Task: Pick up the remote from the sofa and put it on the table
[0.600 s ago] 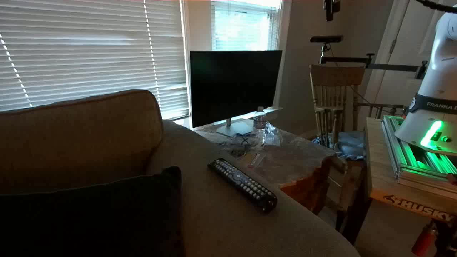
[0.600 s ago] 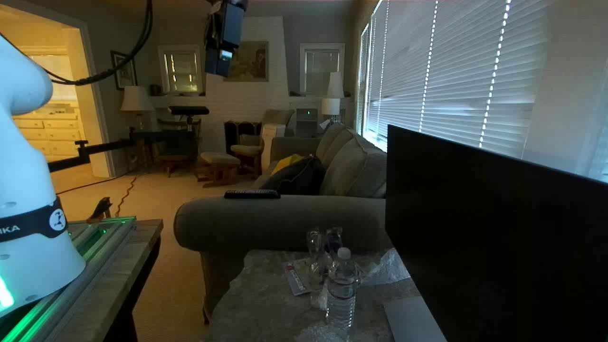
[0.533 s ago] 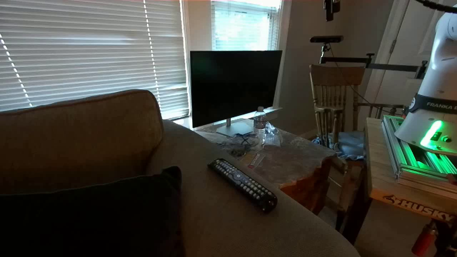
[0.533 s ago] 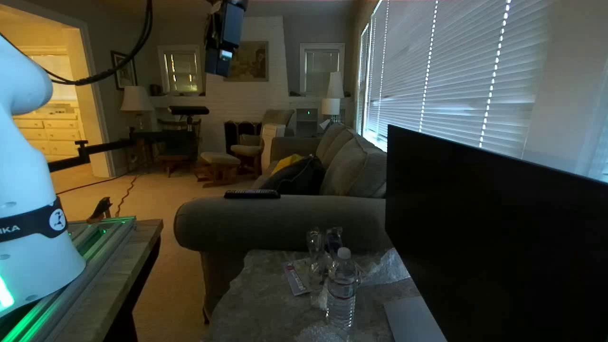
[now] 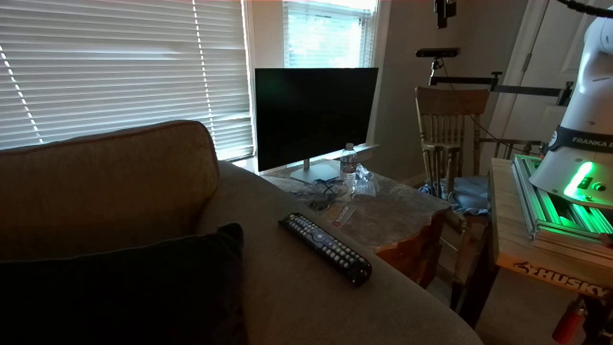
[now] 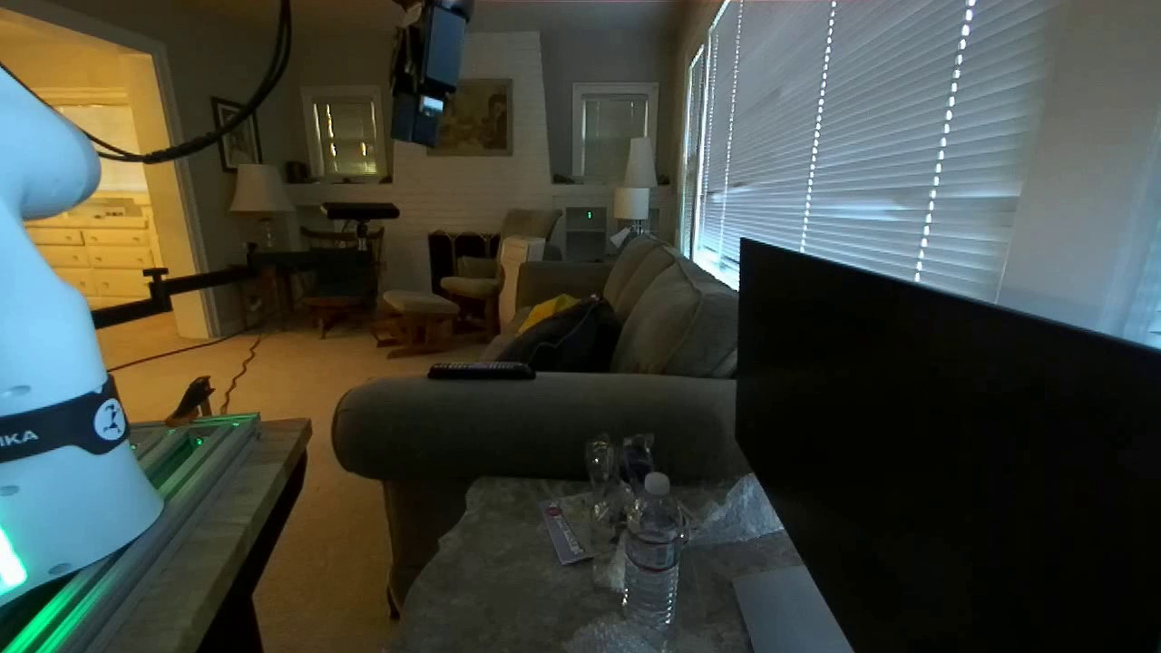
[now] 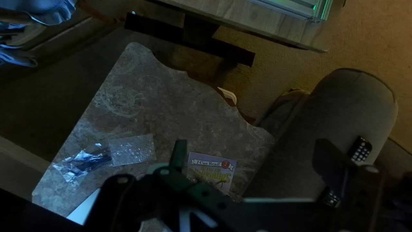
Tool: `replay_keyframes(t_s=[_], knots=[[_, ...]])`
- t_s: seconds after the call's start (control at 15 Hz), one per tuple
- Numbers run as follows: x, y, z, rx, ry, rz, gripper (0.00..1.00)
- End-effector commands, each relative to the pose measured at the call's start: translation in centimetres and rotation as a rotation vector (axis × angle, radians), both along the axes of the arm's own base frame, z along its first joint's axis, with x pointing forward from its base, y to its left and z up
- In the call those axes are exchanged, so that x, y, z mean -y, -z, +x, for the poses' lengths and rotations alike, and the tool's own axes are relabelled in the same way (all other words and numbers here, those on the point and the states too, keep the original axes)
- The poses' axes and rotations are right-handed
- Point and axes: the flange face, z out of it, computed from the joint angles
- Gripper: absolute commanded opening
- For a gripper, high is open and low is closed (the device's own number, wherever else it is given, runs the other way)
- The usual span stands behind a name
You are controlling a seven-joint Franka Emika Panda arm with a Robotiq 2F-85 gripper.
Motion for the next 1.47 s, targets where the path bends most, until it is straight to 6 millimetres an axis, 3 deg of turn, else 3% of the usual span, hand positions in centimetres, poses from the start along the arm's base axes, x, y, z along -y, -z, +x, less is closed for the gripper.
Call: replay_keyframes(t_s=[0.0, 0.8, 1.13, 1.4], knots=[[-2.9, 1.6, -0.3, -0.015, 0.037, 0.000, 1.00], [-21.7, 9.6, -4.3, 0.008, 0.335, 0.034, 1.00], [-27.8, 13.2, -4.8, 0.066, 0.402, 0.032, 1.00], [-31.1, 17.3, -4.0, 0.089, 0.435, 0.037, 1.00]])
